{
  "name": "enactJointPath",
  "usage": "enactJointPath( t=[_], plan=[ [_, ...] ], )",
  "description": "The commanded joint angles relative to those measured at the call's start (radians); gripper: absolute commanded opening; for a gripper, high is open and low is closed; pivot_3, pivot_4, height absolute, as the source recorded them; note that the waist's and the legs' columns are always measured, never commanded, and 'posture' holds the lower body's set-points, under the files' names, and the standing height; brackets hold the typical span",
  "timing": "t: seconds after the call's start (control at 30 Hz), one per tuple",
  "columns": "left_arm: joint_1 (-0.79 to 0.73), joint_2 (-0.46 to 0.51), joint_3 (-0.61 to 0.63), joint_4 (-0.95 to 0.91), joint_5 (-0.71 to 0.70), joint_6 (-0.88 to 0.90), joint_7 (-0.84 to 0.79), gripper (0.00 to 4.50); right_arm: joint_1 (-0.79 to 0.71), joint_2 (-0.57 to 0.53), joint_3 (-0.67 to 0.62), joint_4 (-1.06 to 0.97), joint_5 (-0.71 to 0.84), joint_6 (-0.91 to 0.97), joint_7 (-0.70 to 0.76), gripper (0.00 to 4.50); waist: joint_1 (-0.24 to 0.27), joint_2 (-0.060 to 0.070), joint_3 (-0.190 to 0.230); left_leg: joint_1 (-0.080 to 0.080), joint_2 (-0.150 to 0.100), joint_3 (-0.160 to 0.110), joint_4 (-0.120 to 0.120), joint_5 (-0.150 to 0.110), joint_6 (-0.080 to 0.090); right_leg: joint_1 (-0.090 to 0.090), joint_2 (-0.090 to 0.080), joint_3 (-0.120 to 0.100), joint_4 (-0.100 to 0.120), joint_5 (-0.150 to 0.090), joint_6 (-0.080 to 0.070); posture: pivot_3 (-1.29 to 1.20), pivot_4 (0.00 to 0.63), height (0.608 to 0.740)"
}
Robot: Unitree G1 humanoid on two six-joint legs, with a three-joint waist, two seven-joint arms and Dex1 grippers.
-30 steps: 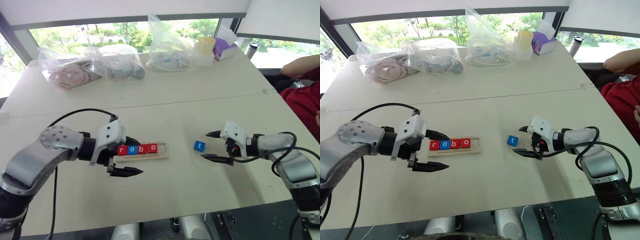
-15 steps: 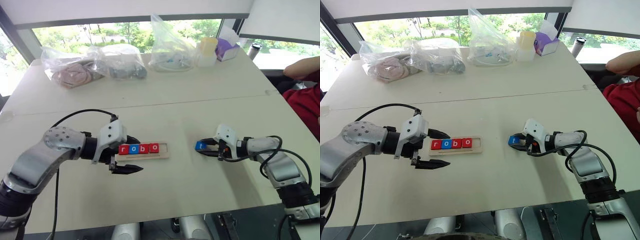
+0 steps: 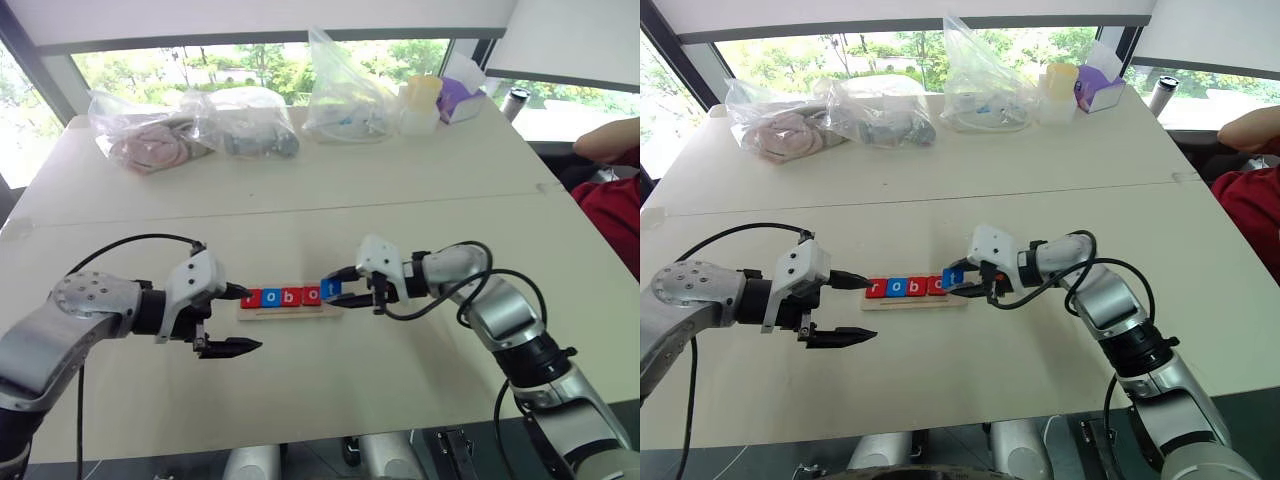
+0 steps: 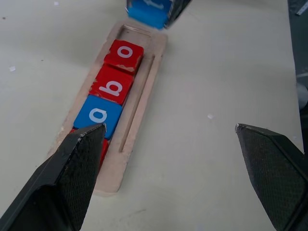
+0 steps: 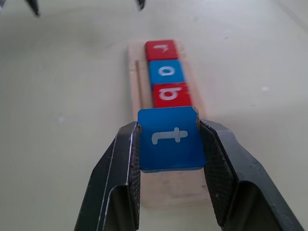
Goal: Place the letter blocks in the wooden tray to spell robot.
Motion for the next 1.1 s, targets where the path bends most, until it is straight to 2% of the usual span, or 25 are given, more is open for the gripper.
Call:
enactJointPath(
  t=[0.03, 0.3, 0.6, 1.03, 1.1],
  plan=[
    [0.014, -0.004, 0.038, -0.052, -0.017, 0.004, 0.026, 4.50, -0.047, -0.011, 0.030, 0.080, -0.054, -0.070, 0.039, 1.19, 0.000, 0.000, 0.000, 0.000, 0.000, 0.001, 0.000, 0.000, 0.000, 0.000, -0.001, 0.000, 0.000, 0.000, 0.000, 0.00, 0.150, 0.740],
    [0.017, -0.012, 0.037, -0.068, -0.037, 0.017, 0.058, 4.50, -0.104, 0.011, 0.036, 0.206, -0.097, -0.151, 0.074, 1.19, -0.008, 0.000, 0.000, 0.001, 0.000, -0.001, 0.000, 0.000, 0.000, 0.000, 0.002, 0.000, 0.001, 0.002, 0.000, 0.00, 0.150, 0.740],
    [0.004, -0.033, 0.035, -0.051, -0.055, 0.019, 0.075, 4.50, -0.098, 0.060, 0.024, 0.202, -0.074, -0.113, 0.080, 1.19, -0.010, 0.000, 0.000, 0.001, 0.000, -0.001, 0.000, 0.000, 0.000, 0.000, 0.002, 0.000, 0.001, 0.003, 0.001, 0.00, 0.150, 0.740],
    [-0.003, -0.047, 0.023, -0.047, -0.054, 0.024, 0.100, 4.50, -0.118, 0.118, 0.031, 0.274, -0.118, -0.145, 0.054, 1.19, -0.011, 0.000, 0.000, 0.001, 0.000, -0.001, 0.000, 0.000, 0.000, 0.000, 0.002, 0.000, 0.002, 0.003, 0.001, 0.00, 0.150, 0.740],
    [-0.003, -0.047, 0.022, -0.048, -0.055, 0.025, 0.103, 4.50, -0.118, 0.122, 0.029, 0.282, -0.120, -0.151, 0.050, 2.24, -0.011, 0.000, 0.000, 0.001, 0.000, -0.001, 0.000, 0.000, 0.000, 0.000, 0.002, 0.000, 0.002, 0.003, 0.001, 0.00, 0.150, 0.740]
  ],
)
